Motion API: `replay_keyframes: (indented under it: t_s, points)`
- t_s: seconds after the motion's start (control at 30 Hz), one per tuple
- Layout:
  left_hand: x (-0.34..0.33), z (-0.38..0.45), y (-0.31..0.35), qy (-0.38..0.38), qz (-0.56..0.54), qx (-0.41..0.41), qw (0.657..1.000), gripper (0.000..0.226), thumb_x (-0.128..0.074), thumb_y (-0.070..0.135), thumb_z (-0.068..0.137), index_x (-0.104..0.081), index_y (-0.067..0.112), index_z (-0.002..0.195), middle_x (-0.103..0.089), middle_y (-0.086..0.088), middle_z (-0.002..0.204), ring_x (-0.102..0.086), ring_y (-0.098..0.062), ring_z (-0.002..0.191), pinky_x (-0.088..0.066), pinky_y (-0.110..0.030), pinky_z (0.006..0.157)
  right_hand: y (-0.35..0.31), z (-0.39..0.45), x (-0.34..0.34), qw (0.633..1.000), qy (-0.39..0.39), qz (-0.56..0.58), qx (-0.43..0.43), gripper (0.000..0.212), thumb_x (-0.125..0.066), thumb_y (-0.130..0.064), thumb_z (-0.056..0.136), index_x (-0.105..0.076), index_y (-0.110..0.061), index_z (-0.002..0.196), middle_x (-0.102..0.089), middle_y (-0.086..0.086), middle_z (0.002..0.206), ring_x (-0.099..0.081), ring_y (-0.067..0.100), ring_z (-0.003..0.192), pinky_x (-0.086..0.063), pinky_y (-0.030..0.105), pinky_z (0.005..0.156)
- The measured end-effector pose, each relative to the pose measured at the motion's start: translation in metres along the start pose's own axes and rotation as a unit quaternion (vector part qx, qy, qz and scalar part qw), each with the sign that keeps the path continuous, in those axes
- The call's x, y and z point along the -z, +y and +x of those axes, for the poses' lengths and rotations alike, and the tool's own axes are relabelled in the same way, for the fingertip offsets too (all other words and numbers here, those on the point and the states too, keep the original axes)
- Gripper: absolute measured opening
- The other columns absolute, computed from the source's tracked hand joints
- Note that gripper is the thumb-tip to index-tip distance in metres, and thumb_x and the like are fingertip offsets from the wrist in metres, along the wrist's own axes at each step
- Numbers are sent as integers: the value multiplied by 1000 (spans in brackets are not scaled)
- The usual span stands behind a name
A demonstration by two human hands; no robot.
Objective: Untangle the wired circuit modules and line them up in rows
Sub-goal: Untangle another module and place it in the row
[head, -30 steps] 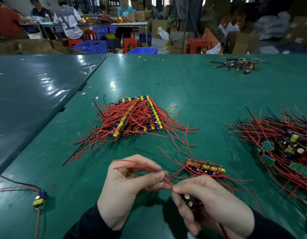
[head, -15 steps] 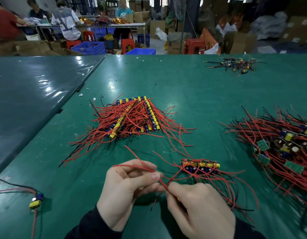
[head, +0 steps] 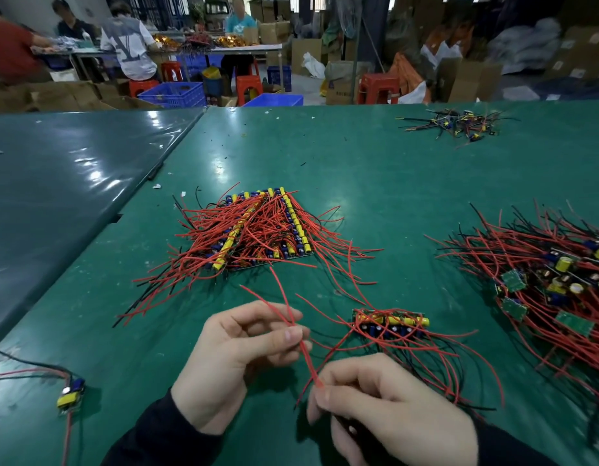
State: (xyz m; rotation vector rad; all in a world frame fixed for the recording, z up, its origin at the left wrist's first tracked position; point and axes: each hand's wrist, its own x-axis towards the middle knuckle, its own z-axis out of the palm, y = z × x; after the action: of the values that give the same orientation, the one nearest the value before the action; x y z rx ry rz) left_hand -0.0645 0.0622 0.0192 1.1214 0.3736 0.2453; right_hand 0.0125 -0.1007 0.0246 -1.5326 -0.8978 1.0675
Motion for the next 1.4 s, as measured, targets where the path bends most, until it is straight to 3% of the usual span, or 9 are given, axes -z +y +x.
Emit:
replay_keyframes:
  t_s: [0.07, 0.2, 0.4, 0.5, 0.6, 0.7, 0.93, 1.27, 1.4]
  points:
    - [4, -3, 6, -33, -39, 52, 997, 56, -97, 18, 14, -73, 8, 64, -67, -15, 61, -68, -24, 52, -53, -21, 45, -3, -1, 0, 996, -35, 77, 7, 15, -49, -27, 92, -62, -18, 93, -51, -10, 47, -40, 1, 39, -28, 14, 42]
    - [6, -9, 10, -74, -89, 102, 988, 59, -96, 9, 8, -74, 5, 62, -65, -14, 54, -65, -22, 45, -51, -19, 40, -6, 0, 4, 982, -123, 144, 14, 23, -43, -28, 95, -63, -21, 85, -56, -12, 53, -47, -3, 46, -33, 8, 48]
    - [5, -9, 8, -88, -76, 84, 990, 55, -98, 25, 21, -76, 10, 69, -63, -10, 54, -64, -20, 45, -49, -18, 39, -7, 1, 7, 976, -160, 149, -16, 24, -43, -26, 96, -63, -22, 82, -56, -14, 57, -48, -4, 50, -36, 8, 52]
    - [4, -6, 7, -54, -28, 44, 997, 47, -96, 25, 32, -76, 8, 71, -64, -13, 56, -64, -20, 45, -49, -17, 40, -7, 1, 7, 983, -136, 125, -16, 23, -44, -25, 96, -61, -18, 81, -57, -13, 52, -49, -3, 46, -35, 8, 48]
    - [2, -4, 4, 2, 11, -6, 1000, 17, -76, 12, 53, -75, 5, 68, -64, -16, 57, -65, -22, 47, -50, -19, 42, -4, 1, 5, 994, -74, 77, -10, 23, -48, -31, 93, -61, -22, 77, -56, -8, 46, -44, 8, 39, -30, 19, 41]
    - [-1, -3, -2, 34, 63, -63, 995, 17, -69, 8, 58, -75, 2, 72, -65, -19, 59, -66, -26, 50, -50, -21, 44, 1, 0, 0, 1000, -17, -2, -5, 23, -50, -35, 92, -62, -27, 74, -55, -7, 43, -39, 16, 41, -26, 26, 43]
    - [0, 0, -5, 98, 74, -99, 987, 14, -67, 6, 61, -73, -2, 70, -66, -21, 61, -67, -32, 51, -52, -21, 45, 1, -1, -1, 998, 7, -57, -20, 25, -50, -28, 96, -62, -25, 75, -55, -7, 42, -42, 11, 39, -30, 22, 42]
    - [0, 1, -6, 112, 82, -128, 982, 14, -65, 1, 71, -77, 8, 77, -66, -20, 62, -67, -35, 51, -51, -21, 44, 0, -1, -2, 996, 16, -87, -25, 25, -50, -24, 97, -61, -25, 74, -53, -7, 42, -44, 10, 41, -30, 17, 41]
    - [0, 1, -5, 107, 71, -122, 984, 18, -65, 9, 68, -77, 8, 81, -66, -21, 62, -65, -31, 46, -52, -22, 44, 0, -1, -3, 994, 15, -99, -29, 24, -50, -26, 97, -61, -25, 75, -53, -8, 42, -44, 8, 41, -29, 16, 42]
